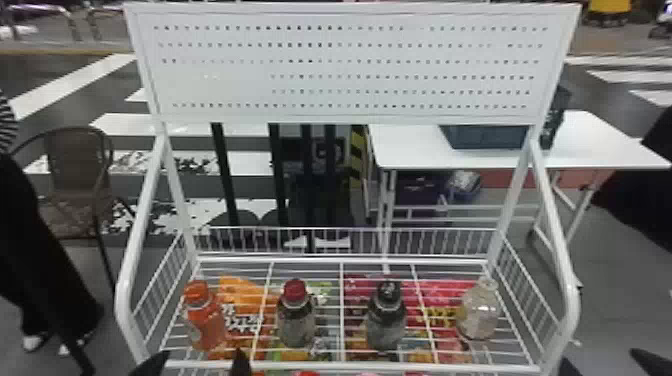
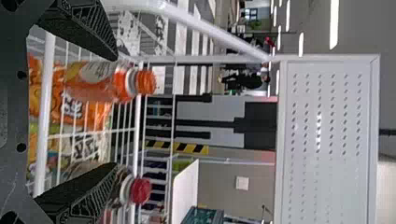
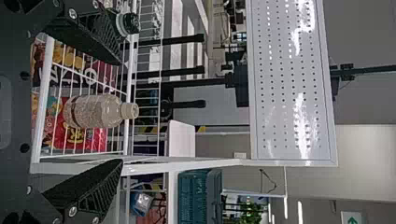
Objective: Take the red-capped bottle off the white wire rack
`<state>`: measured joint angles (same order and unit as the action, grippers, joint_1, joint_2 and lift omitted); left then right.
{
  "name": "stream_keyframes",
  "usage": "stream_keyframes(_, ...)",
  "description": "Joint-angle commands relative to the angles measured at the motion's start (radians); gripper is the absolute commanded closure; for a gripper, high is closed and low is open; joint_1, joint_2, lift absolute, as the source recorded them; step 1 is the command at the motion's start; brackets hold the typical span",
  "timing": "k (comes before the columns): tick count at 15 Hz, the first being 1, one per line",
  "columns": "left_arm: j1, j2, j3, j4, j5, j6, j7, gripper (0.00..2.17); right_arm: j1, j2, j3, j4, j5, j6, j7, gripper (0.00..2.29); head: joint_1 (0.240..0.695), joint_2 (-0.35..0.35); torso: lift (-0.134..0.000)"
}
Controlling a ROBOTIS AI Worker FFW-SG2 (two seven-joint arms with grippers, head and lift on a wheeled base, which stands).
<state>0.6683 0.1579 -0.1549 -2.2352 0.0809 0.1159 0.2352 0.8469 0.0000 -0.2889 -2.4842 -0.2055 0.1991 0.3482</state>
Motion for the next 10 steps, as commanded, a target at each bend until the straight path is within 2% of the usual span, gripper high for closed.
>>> stream_keyframes(1,-0.047,0.002,-0.091,0.092,-0.013,-0.049,0.004,0.08,0.0,0.001,-0.003,-0.001,0.001,0.003,0.0,0.15,0.499,0.0,0.0)
stream_keyframes(4,-0.154,0.002,-0.201,0.241,-0.02,-0.101,0.07,0.08,0.0,0.001,-0.004,-0.002,0.001,0.003,0.0,0.15,0.499,0.0,0.0)
stream_keyframes(6,-0.234,0.002,-0.256,0.359,-0.021,-0.193,0.131,0.08,0.001,0.001,-0.004,-0.002,0.003,0.003,0.0,0.15,0.499,0.0,0.0)
stream_keyframes(8,-0.306,0.0,-0.285,0.447,-0.02,-0.199,0.164,0.08,0.008,0.001,-0.004,-0.002,0.003,0.0,0.0,0.15,0.499,0.0,0.0)
stream_keyframes(10,-0.349,-0.006,-0.285,0.496,-0.016,-0.206,0.164,0.08,0.011,0.001,-0.004,-0.002,0.001,0.0,0.0,0.15,0.499,0.0,0.0)
